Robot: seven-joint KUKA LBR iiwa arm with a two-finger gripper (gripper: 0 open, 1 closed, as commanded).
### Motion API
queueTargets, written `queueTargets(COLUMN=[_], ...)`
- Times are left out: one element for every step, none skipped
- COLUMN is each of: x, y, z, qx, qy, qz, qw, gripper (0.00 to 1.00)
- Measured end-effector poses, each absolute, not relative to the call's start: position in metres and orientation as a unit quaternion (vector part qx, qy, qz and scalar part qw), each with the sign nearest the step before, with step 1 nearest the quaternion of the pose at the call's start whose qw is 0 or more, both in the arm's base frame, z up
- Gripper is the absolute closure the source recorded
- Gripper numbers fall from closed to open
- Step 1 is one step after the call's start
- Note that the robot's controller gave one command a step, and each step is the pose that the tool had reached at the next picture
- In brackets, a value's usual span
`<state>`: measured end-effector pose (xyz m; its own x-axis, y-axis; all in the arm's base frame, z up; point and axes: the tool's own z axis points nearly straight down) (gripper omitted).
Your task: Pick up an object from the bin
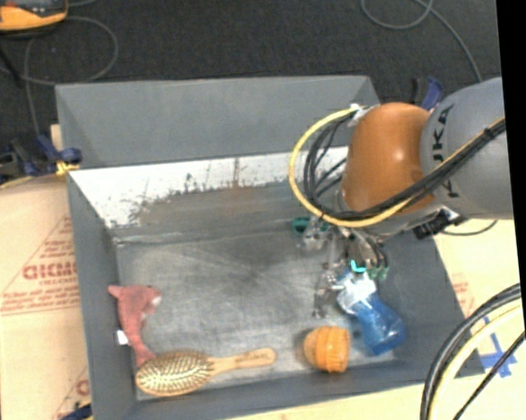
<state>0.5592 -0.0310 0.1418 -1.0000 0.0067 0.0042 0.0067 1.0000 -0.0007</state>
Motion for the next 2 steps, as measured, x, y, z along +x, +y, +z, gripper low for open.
queueTargets(x=[0.56, 0.517], y=[-0.031, -0.052], z=[0.146, 0.123], qx=[-0.003, -0.028], qy=[-1.0, -1.0], qz=[0.001, 0.0], qw=[-0.001, -0.01], gripper=[0.0, 0.0])
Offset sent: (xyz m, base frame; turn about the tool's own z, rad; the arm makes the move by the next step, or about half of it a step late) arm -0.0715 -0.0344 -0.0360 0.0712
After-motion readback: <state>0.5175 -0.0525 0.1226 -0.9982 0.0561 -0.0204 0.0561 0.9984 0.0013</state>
